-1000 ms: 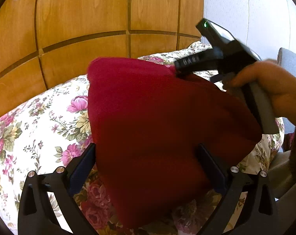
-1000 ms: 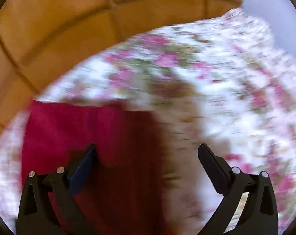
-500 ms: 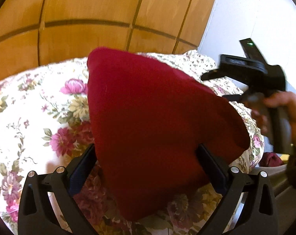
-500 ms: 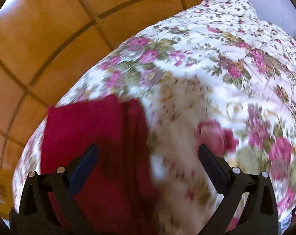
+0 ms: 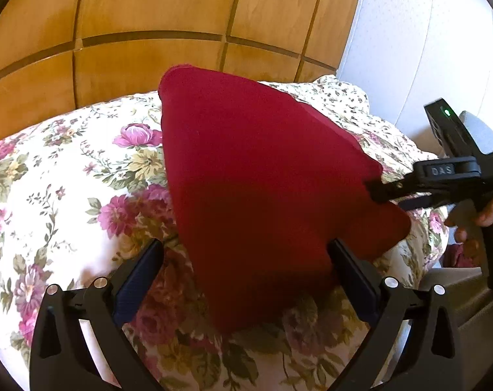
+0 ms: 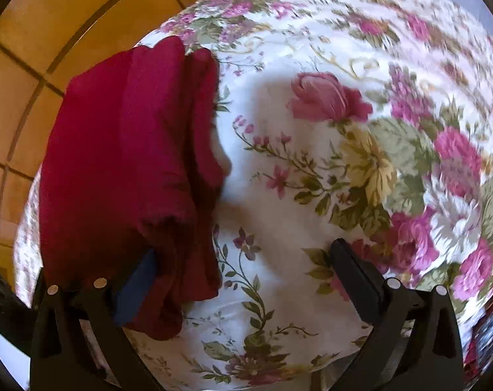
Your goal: Fold small clothes
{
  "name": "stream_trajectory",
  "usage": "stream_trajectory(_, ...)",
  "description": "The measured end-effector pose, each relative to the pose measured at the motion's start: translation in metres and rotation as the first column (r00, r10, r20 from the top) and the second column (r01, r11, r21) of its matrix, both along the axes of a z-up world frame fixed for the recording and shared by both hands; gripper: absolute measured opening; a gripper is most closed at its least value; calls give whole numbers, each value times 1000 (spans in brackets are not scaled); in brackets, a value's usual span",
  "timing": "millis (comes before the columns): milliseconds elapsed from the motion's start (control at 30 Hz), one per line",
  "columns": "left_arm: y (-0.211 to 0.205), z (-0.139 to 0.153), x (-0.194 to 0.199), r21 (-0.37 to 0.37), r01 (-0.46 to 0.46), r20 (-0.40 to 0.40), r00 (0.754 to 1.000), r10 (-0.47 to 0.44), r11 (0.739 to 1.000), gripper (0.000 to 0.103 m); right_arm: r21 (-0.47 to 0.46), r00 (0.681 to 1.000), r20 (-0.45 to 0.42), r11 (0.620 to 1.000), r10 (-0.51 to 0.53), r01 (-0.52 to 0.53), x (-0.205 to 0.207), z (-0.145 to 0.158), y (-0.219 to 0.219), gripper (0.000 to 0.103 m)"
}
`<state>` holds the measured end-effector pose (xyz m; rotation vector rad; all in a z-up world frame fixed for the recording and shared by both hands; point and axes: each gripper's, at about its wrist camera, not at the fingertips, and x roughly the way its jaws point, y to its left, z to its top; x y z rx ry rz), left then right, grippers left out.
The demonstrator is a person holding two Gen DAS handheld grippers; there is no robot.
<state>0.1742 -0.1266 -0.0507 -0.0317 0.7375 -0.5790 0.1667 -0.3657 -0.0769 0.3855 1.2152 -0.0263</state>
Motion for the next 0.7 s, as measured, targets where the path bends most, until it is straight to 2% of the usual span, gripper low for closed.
stream_trajectory(100,10,4,-12,-49,19,17,1000,-18,999,100,12,999,43,1000,-2,2,-1,11,5,101)
stream_trajectory(200,22,14,-25,-84,-3,93,996,11,996,100,26,991,133,1000,-6,3,-4,32,7,101)
stream_trajectory(267,22,21,-26,-81,-24,128,991,34,996,100,-33,982,187,999,14,-8,-4,45,10,101)
stream_trajectory(333,17,25,-21,-48,-44,145,988,51,998,100,-117,974,220,993,47,-21,-2,53,19,101)
stream_trajectory(433,7,26,-6,26,-94,158,983,89,995,100,-177,973,221,984,60,-21,2,54,26,101)
stream_trajectory(500,2,21,7,64,-125,125,985,116,990,100,-193,978,201,981,63,-24,7,49,27,101)
stream_trajectory(700,9,7,13,8,-112,65,992,111,994,100,-237,987,143,971,77,-42,13,29,31,101)
